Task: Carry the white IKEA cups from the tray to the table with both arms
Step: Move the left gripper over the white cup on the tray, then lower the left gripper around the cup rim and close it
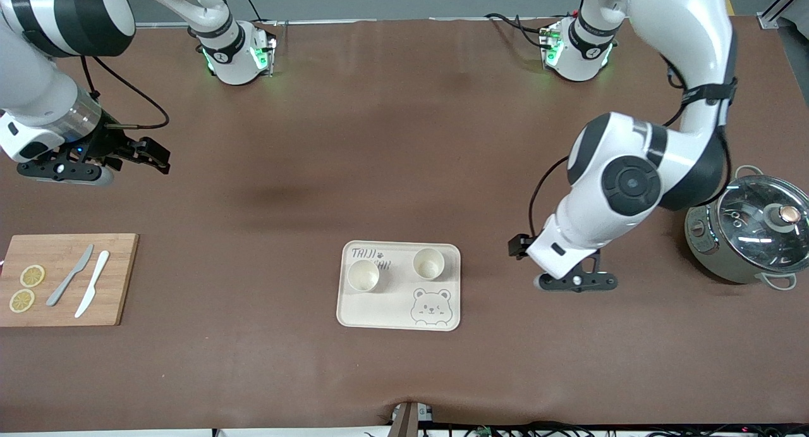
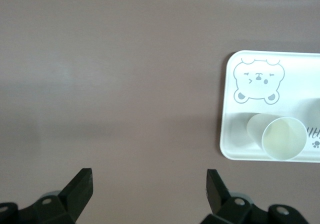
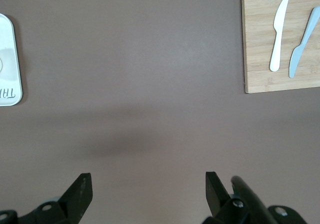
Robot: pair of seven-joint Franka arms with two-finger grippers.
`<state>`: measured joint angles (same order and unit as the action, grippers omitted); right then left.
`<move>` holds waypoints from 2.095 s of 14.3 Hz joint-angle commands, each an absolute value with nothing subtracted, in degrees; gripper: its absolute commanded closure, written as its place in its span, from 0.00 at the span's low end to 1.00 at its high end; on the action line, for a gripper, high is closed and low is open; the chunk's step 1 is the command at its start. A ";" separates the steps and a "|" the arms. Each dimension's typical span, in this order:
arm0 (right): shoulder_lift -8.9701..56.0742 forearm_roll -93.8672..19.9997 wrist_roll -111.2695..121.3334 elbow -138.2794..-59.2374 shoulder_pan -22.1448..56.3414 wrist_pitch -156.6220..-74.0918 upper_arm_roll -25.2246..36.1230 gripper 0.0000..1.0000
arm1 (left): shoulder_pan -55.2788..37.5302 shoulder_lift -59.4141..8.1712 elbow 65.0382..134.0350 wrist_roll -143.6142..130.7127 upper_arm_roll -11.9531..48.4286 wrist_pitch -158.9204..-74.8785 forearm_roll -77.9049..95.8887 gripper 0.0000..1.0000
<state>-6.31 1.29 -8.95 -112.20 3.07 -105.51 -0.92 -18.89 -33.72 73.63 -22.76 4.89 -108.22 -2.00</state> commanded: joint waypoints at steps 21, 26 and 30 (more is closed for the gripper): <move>-5.89 1.58 -8.61 -112.50 3.25 -105.56 -0.79 0.00 | -33.92 -51.06 62.14 -31.99 -0.88 -120.14 -2.99 0.00; -5.89 1.58 -8.61 -112.50 3.25 -105.56 -0.79 0.00 | -34.63 -51.33 65.73 -33.22 -0.88 -125.40 -3.16 0.00; -5.80 1.58 -8.61 -112.50 3.25 -105.73 -0.79 0.00 | -35.16 -51.24 68.38 -34.45 -0.88 -128.84 -3.43 0.00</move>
<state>-5.59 1.29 -8.95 -112.25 3.07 -105.56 -0.91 -34.18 -51.68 67.04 -32.58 0.17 -127.19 -2.00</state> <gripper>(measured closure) 0.000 0.000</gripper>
